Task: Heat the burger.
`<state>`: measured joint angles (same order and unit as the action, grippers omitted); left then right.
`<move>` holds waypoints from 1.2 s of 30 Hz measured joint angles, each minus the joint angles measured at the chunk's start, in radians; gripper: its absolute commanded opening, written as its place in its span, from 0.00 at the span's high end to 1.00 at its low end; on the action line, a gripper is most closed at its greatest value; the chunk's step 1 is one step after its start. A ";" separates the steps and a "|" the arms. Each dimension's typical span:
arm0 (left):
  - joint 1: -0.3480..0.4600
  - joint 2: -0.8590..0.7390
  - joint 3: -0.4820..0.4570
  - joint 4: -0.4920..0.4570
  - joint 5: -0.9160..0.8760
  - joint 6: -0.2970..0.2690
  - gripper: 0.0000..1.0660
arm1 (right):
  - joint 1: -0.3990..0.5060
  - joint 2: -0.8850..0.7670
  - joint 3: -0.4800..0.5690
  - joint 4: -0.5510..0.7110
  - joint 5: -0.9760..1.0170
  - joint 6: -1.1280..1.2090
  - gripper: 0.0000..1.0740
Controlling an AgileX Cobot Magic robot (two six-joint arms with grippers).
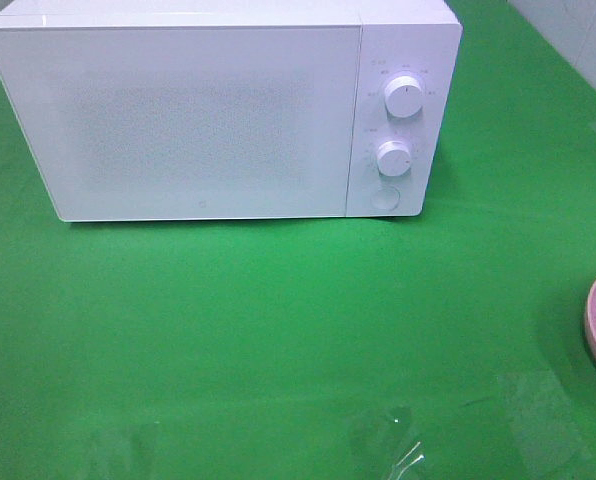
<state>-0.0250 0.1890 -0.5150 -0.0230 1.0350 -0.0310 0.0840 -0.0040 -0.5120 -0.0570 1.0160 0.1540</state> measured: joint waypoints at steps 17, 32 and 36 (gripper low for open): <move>0.000 -0.193 0.000 0.034 0.004 0.001 0.06 | 0.000 0.000 0.000 0.006 0.000 0.000 0.31; 0.000 -0.193 0.000 0.034 0.004 0.001 0.06 | 0.000 0.000 0.000 0.006 0.000 0.000 0.31; 0.000 -0.193 0.000 0.034 0.004 0.001 0.06 | 0.000 0.000 0.000 0.006 0.000 0.000 0.31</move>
<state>-0.0250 -0.0040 -0.5150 0.0110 1.0390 -0.0300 0.0840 -0.0040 -0.5120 -0.0510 1.0160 0.1540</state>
